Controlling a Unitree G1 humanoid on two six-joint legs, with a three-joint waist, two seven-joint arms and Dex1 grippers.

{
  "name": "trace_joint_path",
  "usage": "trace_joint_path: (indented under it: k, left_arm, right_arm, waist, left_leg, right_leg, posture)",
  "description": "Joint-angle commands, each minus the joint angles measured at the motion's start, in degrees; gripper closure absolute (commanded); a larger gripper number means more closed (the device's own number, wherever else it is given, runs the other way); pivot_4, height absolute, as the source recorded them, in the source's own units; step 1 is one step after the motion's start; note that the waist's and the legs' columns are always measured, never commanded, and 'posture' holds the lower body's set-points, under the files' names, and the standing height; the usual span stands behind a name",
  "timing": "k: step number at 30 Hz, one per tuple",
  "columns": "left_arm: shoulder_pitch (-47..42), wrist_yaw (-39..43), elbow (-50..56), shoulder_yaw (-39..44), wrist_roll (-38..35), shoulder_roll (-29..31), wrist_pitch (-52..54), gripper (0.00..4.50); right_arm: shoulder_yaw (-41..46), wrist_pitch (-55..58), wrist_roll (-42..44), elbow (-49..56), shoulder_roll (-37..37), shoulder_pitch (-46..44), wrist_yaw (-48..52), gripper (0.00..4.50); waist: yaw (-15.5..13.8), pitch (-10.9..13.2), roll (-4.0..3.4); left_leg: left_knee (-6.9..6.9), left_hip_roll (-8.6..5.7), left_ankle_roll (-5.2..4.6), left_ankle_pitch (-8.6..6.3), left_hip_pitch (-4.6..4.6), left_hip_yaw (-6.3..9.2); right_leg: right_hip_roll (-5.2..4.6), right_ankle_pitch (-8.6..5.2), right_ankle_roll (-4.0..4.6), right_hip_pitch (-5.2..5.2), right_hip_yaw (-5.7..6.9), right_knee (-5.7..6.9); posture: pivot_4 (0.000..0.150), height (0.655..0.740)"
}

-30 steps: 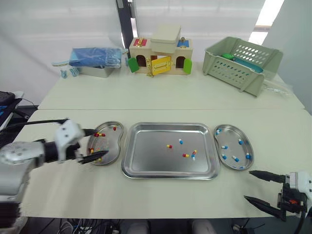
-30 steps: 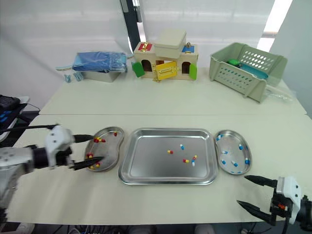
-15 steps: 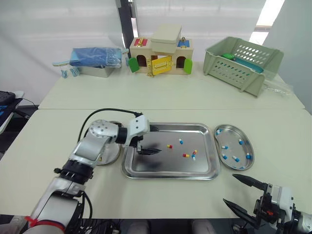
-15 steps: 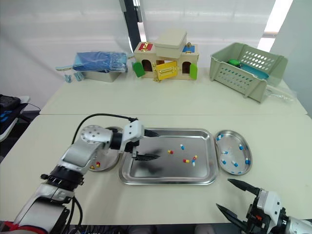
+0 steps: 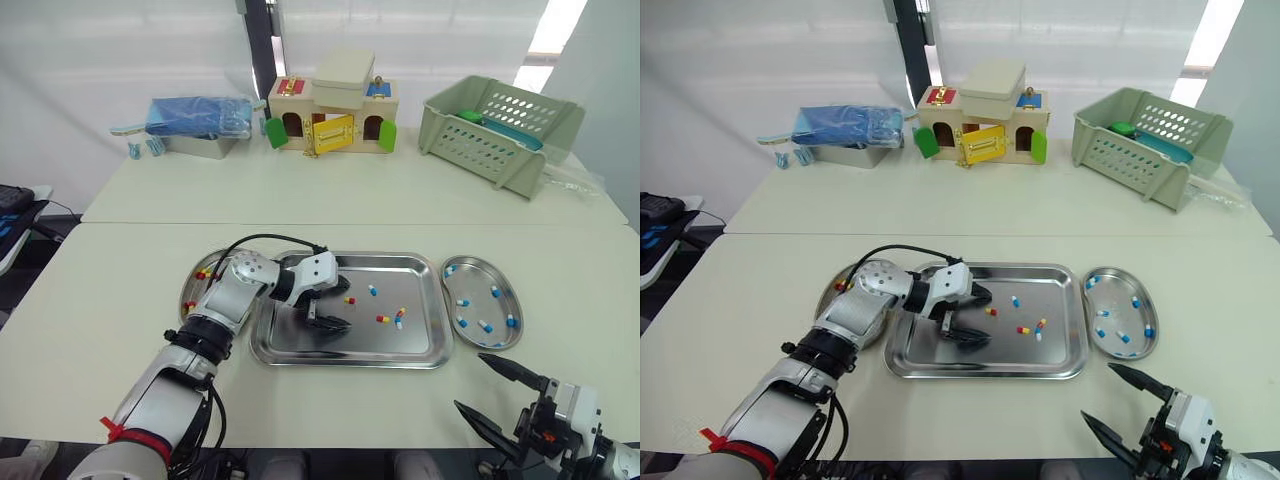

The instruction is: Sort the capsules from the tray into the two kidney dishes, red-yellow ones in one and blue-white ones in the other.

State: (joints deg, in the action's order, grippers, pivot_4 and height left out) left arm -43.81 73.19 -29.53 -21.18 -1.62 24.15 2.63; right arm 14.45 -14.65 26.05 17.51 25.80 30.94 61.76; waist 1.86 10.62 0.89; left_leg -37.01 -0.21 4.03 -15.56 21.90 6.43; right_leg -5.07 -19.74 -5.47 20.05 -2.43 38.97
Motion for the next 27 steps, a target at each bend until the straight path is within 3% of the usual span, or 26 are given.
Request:
trace_joint_path:
  k: [1, 13, 27]
  left_arm:
    - [-2.0, 0.1, -1.3, -0.6, 1.4, -1.2, -1.3, 0.61]
    - [-2.1, 1.0, -1.5, -1.0, 3.3, -0.7, 1.2, 4.33]
    - [-1.0, 1.2, 3.5, 1.7, 0.8, 0.6, 4.8, 4.44]
  right_arm:
    - [0.2, -1.1, 1.1, 1.7, 0.3, 0.3, -0.9, 0.0]
    - [0.2, -1.2, 1.1, 2.4, 0.7, 0.7, -2.1, 0.0]
    - [-0.4, -0.5, 1.8, 2.6, 1.7, -0.1, -1.8, 0.0]
  waist:
    - [0.0, 0.0, 0.0]
    - [0.1, 0.0, 0.0]
    - [0.1, 0.0, 0.0]
  left_leg:
    - [0.0, 0.0, 0.0, 0.0, 0.0, 0.0]
    - [0.0, 0.0, 0.0, 0.0, -0.03, 0.01]
    - [0.0, 0.0, 0.0, 0.0, -0.04, 0.01]
  right_leg:
    - [0.0, 0.0, 0.0, 0.0, 0.0, 0.0]
    - [0.0, 0.0, 0.0, -0.02, 0.0, 0.01]
    - [0.0, 0.0, 0.0, -0.04, 0.0, 0.01]
  posture:
    - [0.15, 0.74]
    - [0.15, 0.74]
    - [0.15, 0.74]
